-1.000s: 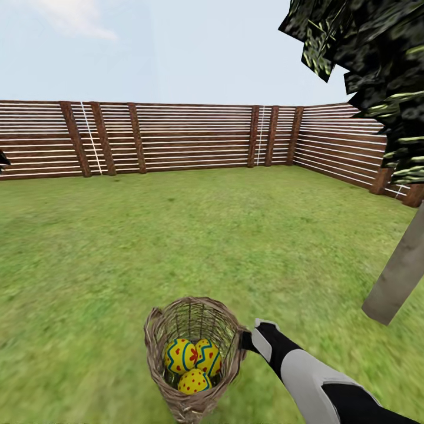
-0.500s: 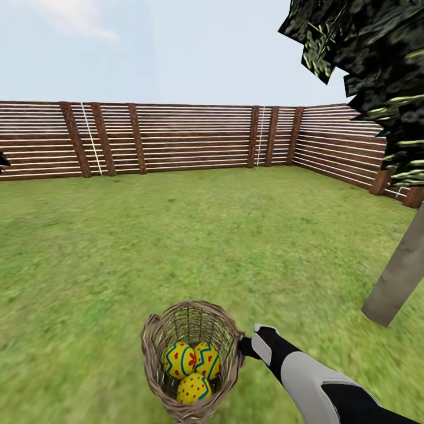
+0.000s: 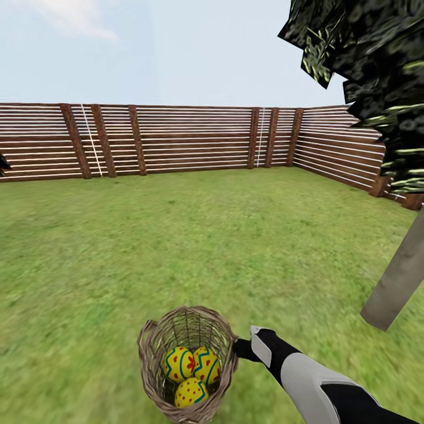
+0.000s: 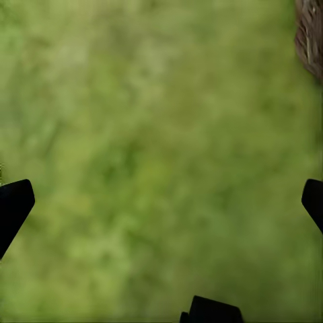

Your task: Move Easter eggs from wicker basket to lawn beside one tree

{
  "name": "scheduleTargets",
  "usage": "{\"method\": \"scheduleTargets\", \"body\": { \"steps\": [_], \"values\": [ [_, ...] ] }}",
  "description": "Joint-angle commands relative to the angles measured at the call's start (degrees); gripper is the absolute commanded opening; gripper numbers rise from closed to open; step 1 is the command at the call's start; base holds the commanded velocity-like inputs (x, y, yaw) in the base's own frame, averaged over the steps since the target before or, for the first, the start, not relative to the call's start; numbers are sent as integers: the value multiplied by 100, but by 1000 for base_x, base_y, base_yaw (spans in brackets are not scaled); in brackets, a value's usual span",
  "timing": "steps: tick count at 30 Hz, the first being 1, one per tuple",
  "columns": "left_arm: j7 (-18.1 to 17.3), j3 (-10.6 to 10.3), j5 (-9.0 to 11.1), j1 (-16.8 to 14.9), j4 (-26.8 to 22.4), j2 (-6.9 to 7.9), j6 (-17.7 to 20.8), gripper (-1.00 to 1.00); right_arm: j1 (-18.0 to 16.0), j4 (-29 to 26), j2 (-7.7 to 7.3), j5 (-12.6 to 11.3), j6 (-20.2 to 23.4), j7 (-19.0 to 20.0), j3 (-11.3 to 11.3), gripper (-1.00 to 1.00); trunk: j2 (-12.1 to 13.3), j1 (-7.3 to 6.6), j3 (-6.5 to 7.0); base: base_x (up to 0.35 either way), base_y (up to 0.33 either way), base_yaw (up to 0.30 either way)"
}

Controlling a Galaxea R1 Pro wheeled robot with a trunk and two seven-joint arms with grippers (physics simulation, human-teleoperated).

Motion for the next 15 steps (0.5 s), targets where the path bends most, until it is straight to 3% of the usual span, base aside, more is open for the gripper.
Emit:
{"method": "scheduleTargets", "body": {
  "steps": [1,7,15],
  "values": [
    [22,-8,38,4,-17,2,34,100,0,-12,4,-27,37,-23,-42,100,39,-23,14,0,0,0],
    [22,-8,32,4,-17,2,34,100,0,-12,4,-29,75,262,127,100,280,-155,122,0,0,0],
    [22,-8,29,4,-17,2,34,100,0,-25,-4,-30,35,313,160,100,601,-330,265,0,0,0]
  ]
}}
